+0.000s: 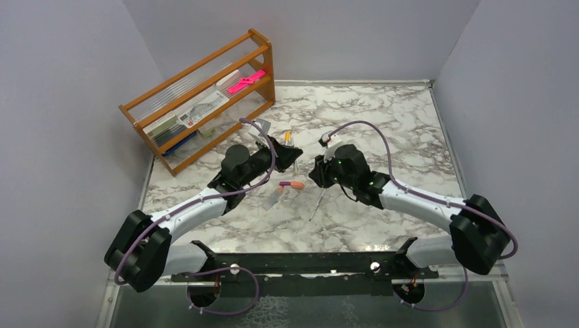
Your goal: Insert the pens into the pen caps
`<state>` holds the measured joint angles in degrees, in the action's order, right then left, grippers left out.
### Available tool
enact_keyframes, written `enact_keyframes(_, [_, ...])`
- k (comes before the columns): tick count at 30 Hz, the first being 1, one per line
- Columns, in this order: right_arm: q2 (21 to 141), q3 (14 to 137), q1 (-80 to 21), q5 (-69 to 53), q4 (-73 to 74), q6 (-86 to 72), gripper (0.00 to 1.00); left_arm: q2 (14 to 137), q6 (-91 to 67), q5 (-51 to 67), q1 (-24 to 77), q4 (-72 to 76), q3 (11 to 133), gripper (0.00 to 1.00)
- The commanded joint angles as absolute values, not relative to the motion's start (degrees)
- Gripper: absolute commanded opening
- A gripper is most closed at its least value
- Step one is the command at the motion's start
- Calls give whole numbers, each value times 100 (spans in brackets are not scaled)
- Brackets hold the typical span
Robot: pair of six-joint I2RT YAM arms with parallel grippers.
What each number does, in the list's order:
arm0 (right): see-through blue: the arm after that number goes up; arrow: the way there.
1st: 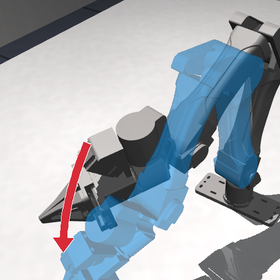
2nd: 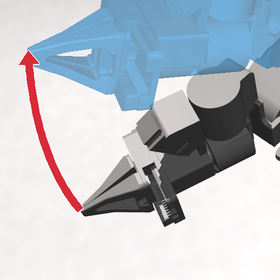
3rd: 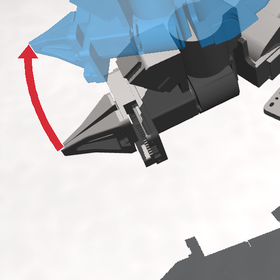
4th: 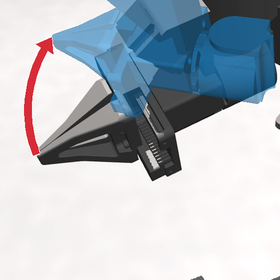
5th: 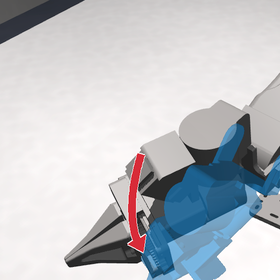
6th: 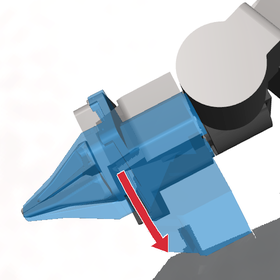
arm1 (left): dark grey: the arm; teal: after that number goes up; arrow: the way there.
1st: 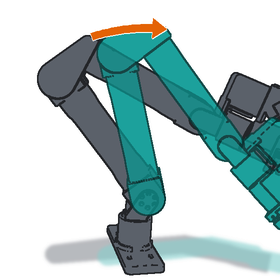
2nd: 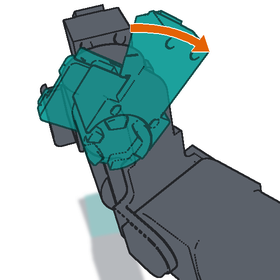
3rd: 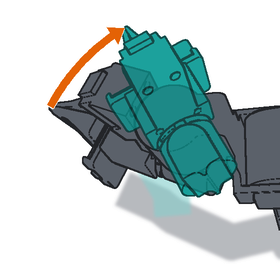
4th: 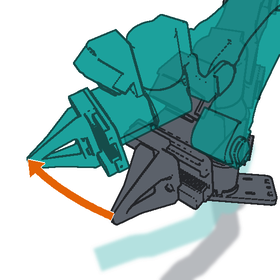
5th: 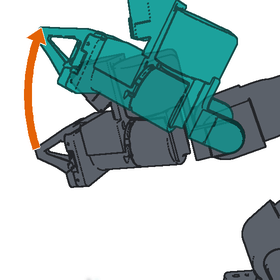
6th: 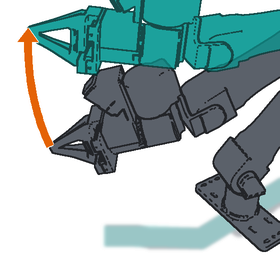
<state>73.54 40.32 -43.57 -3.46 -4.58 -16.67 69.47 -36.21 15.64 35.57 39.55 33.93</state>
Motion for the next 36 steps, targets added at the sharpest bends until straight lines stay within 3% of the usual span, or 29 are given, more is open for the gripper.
enact_keyframes(1, [7937, 4269, -4386, 743, 374, -1343, 26, 7120, -3379, 1327, 3546, 3672, 3251, 0])
enact_keyframes(3, [8176, 4372, -4386, 828, 304, -1275, 37, 7116, -3364, 1318, 3542, 3673, 3198, 0])
enact_keyframes(6, [8593, 4632, -4381, 1101, 403, -1225, 43, 7061, -3335, 1267, 3542, 3667, 3090, 0])
enact_keyframes(20, [9450, 5050, -4386, 1577, 843, -1241, 42, 6986, -3231, 1174, 3533, 3647, 2840, 0])
enact_keyframes(23, [9432, 4979, -4384, 1424, 916, -1395, 36, 7005, -3244, 1152, 3534, 3647, 2822, 0])
enact_keyframes(30, [9448, 4960, -4386, 1263, 940, -1558, 11, 7016, -3271, 1160, 3533, 3647, 2793, 0])
enact_keyframes(36, [9461, 5075, -4386, 1062, 897, -1670, 1, 7030, -3335, 1151, 3535, 3646, 2740, 0])
